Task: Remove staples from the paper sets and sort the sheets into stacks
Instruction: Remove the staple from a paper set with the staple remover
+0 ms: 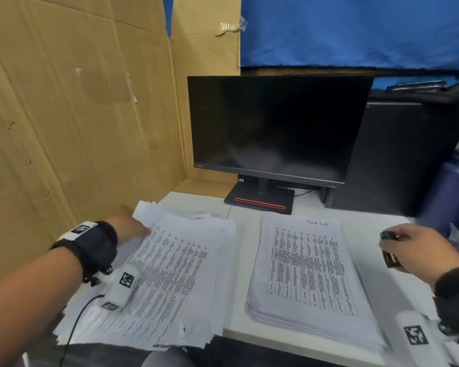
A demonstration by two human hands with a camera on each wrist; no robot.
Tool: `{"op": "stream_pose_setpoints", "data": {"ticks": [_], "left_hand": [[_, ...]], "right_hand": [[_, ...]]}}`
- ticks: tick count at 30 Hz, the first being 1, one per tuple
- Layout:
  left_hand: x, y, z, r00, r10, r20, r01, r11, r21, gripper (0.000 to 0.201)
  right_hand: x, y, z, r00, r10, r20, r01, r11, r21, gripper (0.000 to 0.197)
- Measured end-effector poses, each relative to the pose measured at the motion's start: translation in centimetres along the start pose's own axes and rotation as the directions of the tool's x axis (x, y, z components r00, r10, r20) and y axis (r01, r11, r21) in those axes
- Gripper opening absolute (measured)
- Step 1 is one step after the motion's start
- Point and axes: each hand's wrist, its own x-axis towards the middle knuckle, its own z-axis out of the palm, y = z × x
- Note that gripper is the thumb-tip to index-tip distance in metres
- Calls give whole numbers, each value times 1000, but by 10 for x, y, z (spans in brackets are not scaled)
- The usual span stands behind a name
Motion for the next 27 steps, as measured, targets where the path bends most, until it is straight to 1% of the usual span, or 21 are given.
{"op": "stream_pose_setpoints", "data": {"ticks": [1,2,3,5,6,7,8,10,11,13,14,16,18,19,20,22,23,24,25,26,27], "left_hand": [[-4,-2,-6,1000,30,-3,-30,997,-67,37],[-8,-4,-12,999,51,-4,-51,988,-145,29],[-14,-5,-19,997,80,-4,-79,969,-232,27],[-31,-1,-34,993,113,-17,-111,923,-369,23],[-41,4,-40,989,144,-36,-146,906,-396,21],[-51,10,-46,979,185,-88,-205,894,-398,20],[-59,17,-51,959,223,-173,-274,883,-381,19],[-85,37,-64,903,307,-301,-393,873,-288,17],[-98,48,-70,880,356,-314,-437,865,-245,15],[-123,70,-80,836,458,-302,-515,845,-143,15],[-135,82,-85,796,509,-328,-565,819,-99,18],[-163,103,-92,686,611,-395,-682,730,-53,26],[-193,124,-97,563,709,-425,-805,587,-88,47],[-209,135,-100,528,737,-422,-843,514,-158,61],[-225,145,-103,519,754,-403,-855,447,-263,73],[-241,162,-107,532,767,-359,-808,334,-485,83],[-244,169,-106,553,759,-344,-755,281,-593,82],[-244,175,-102,587,747,-312,-680,246,-691,79],[-242,179,-93,635,725,-266,-595,239,-768,74],[-237,181,-78,690,694,-205,-507,262,-821,68],[-231,181,-58,747,651,-131,-422,313,-851,64]], "right_hand": [[-11,-5,-1,999,33,17,-36,982,185,7],[-24,-10,-1,997,60,57,-76,937,342,10],[-36,-18,-1,992,73,101,-111,884,455,12],[-63,-35,-3,987,61,148,-138,796,589,10],[-74,-40,-4,986,48,157,-137,767,627,11],[-85,-46,-5,985,39,167,-140,741,657,13],[-93,-49,-6,982,28,185,-146,729,668,16],[-106,-55,-7,977,22,213,-160,737,657,19],[-112,-58,-10,976,10,220,-150,758,634,18],[-123,-66,-16,979,-69,190,-50,828,559,18],[-127,-69,-19,979,-140,150,48,866,497,19],[-139,-79,-31,961,-271,63,234,909,346,16],[-156,-92,-44,931,-366,-17,360,905,225,13],[-165,-99,-51,921,-389,-40,389,902,188,17],[-172,-103,-56,914,-403,-53,406,900,156,29],[-180,-108,-68,926,-371,-73,378,918,124,53],[-180,-108,-74,932,-351,-91,361,924,128,55],[-180,-108,-80,940,-331,-83,340,926,162,49],[-177,-107,-86,946,-317,-67,324,921,218,37],[-174,-105,-90,952,-305,-37,303,916,261,23],[-167,-99,-92,957,-289,-10,280,919,277,19]]}}
